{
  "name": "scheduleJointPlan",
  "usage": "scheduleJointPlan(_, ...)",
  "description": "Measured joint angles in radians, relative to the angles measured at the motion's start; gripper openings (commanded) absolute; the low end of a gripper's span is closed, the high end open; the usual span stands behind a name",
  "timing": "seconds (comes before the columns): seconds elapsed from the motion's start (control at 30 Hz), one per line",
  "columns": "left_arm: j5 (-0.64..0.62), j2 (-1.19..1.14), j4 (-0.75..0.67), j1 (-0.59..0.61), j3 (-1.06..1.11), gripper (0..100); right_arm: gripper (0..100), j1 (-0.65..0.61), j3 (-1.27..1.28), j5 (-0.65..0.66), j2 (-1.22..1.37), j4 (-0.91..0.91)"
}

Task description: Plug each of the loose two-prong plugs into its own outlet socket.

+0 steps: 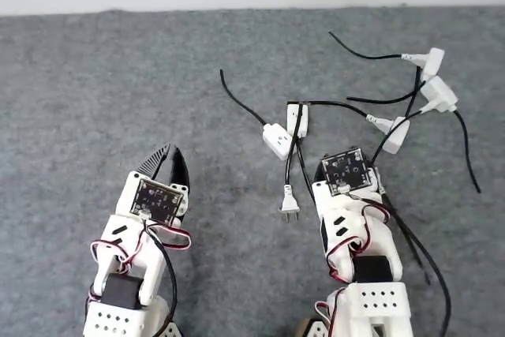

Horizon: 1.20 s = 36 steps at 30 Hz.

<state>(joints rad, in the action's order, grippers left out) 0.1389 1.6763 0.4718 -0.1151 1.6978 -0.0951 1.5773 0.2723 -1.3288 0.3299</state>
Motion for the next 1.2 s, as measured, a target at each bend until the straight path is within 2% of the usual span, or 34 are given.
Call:
scheduleJointPlan(0.07,0.0,0.0,0.0,0.0,0.0,22,1.7,0.0,0.0,-0.006,0.0,0.0)
scheduleJointPlan(0.1,0.0,0.0,0.0,0.0,0.0,21,0.1,0.0,0.0,0.0,0.0,0.0)
scheduleJointPlan(0.13,0.0,0.0,0.0,0.0,0.0,21,4.0,0.0,0.0,0.017,0.0,0.005)
scheduleJointPlan(0.2,0.0,0.0,0.0,0.0,0.0,17,5.4,-0.003,0.0,0.052,0.0,0.023)
scheduleJointPlan(0.3,0.0,0.0,0.0,0.0,0.0,2,7.6,-0.046,0.0,0.072,0.0,0.038)
scheduleJointPlan(0.33,0.0,0.0,0.0,0.0,0.0,0,9.3,-0.046,0.0,0.074,0.0,0.04)
scheduleJointPlan(0.5,0.0,0.0,0.0,0.0,0.0,14,17.3,-0.035,0.0,0.041,0.0,0.04)
scheduleJointPlan(0.57,0.0,0.0,0.0,0.0,0.0,20,14.3,-0.038,0.0,0.005,0.0,0.04)
scheduleJointPlan(0.6,0.0,0.0,0.0,0.0,0.0,21,9.6,-0.037,0.0,0.002,0.0,0.04)
scheduleJointPlan(0.63,0.0,0.0,0.0,0.0,0.0,21,2.3,-0.037,0.0,0.002,0.0,0.04)
scheduleJointPlan(0.67,0.0,0.0,0.0,0.0,0.0,19,0.0,-0.037,0.0,0.011,0.0,0.04)
scheduleJointPlan(0.73,0.0,0.0,0.0,0.0,0.0,13,5.3,-0.038,0.0,0.052,0.0,0.04)
scheduleJointPlan(0.83,0.0,0.0,0.0,0.0,0.0,0,6.1,-0.051,0.0,0.109,0.0,0.04)
scheduleJointPlan(0.97,0.002,0.0,0.0,-0.006,0.0,9,12.3,-0.049,0.0,0.114,0.0,0.04)
scheduleJointPlan(1.07,0.002,0.0,0.0,-0.006,0.0,20,15.8,-0.054,0.0,0.091,0.0,0.04)
scheduleJointPlan(1.13,0.0,0.0,0.0,0.005,0.0,22,12.2,-0.054,0.0,0.074,0.0,0.04)
scheduleJointPlan(1.2,0.0,0.0,0.0,0.02,0.0,21,2.5,-0.051,0.0,0.075,0.0,0.04)
